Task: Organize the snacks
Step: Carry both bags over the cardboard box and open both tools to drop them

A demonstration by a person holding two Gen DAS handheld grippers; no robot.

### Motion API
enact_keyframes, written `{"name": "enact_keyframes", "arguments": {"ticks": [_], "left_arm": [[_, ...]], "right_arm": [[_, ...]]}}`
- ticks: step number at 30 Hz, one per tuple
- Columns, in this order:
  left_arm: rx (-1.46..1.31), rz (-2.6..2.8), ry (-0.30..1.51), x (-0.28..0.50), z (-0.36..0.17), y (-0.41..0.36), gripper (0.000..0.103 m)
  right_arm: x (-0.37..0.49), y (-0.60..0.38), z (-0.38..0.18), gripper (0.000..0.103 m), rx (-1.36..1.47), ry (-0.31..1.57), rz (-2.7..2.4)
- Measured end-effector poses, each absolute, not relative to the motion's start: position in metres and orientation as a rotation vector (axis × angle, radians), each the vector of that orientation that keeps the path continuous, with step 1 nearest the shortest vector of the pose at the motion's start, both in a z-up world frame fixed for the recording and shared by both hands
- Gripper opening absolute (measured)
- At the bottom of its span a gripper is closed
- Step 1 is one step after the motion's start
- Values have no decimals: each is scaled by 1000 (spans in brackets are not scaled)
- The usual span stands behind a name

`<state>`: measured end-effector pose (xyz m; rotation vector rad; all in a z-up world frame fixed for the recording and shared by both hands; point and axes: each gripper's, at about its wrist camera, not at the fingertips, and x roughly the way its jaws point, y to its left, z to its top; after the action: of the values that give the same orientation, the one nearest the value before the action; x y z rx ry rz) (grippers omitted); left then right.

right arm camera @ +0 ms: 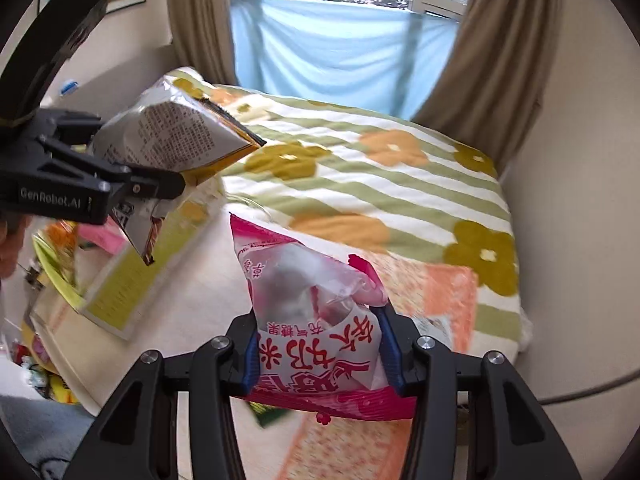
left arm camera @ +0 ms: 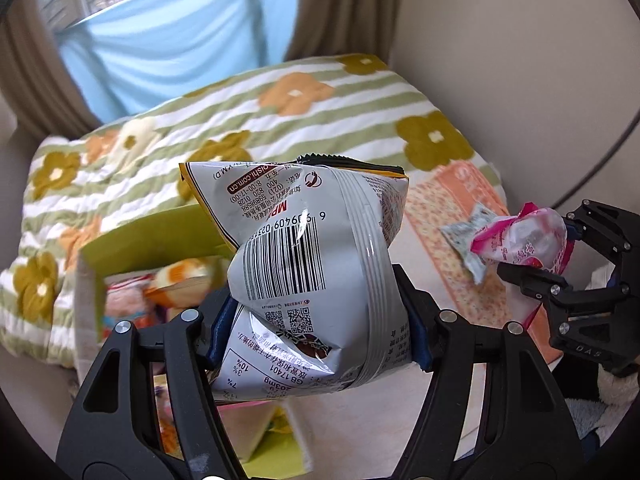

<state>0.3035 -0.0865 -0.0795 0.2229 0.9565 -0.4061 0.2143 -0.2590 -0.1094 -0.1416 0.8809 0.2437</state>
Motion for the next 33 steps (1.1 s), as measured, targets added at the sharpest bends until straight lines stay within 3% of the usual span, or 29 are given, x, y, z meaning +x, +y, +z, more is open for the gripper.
{"name": "enact_keyframes", "arguments": {"ticks": [10, 24, 26, 30, 33], "left_arm": [[119, -273, 954, 317, -71, 42, 65], [23, -271, 1061, 373, -128, 150, 65], [47, -279, 1078, 379, -136, 151, 69], [59, -283, 1077, 384, -146, 154, 97], [13, -283, 1073, 380, -147, 159, 99]], "right_arm": [[275, -159, -76, 45, -113, 848, 381], [331, -46, -97, 45, 0, 942, 382], [337, -40, -102, 45, 16, 954, 364], [345, -36, -114, 45, 44, 991, 337], [349, -37, -119, 45, 35, 1008, 326]]}}
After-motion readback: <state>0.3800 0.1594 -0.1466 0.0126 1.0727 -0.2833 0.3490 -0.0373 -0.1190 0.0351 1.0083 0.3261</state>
